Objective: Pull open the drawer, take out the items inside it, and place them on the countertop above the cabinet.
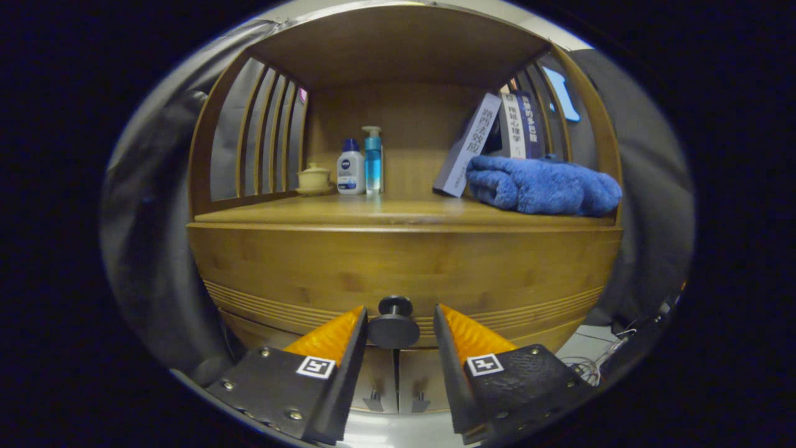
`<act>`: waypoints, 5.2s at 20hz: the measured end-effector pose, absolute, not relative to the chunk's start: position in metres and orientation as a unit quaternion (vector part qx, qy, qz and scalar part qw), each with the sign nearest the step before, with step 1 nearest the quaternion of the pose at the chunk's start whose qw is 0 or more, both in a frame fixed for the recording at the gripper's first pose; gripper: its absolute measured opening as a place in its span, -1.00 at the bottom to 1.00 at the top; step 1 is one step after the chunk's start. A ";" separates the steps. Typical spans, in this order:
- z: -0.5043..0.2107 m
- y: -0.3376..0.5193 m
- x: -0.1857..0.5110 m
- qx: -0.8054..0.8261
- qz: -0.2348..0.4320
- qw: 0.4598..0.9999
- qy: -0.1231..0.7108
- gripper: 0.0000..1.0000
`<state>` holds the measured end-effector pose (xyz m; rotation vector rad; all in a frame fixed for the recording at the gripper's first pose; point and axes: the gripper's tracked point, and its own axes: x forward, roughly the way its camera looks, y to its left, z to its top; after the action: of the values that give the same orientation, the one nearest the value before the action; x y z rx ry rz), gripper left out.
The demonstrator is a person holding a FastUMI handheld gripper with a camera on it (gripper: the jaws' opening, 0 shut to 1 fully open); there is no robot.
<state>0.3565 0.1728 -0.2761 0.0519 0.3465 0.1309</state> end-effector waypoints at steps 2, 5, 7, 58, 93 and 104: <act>-0.280 0.171 0.361 0.044 0.047 0.981 0.182 -0.15; -0.280 0.168 0.356 0.048 0.017 0.979 0.196 -0.37; -0.279 0.167 0.348 0.048 0.022 0.978 0.201 -0.36; -0.263 0.160 0.326 -0.088 0.077 0.853 0.509 1.00; -0.246 0.136 0.336 -0.067 0.083 0.849 0.517 -0.58; -0.308 0.120 0.325 -0.108 0.065 0.791 0.598 0.06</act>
<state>0.3252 0.1199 -0.3079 -0.2327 1.2877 0.1405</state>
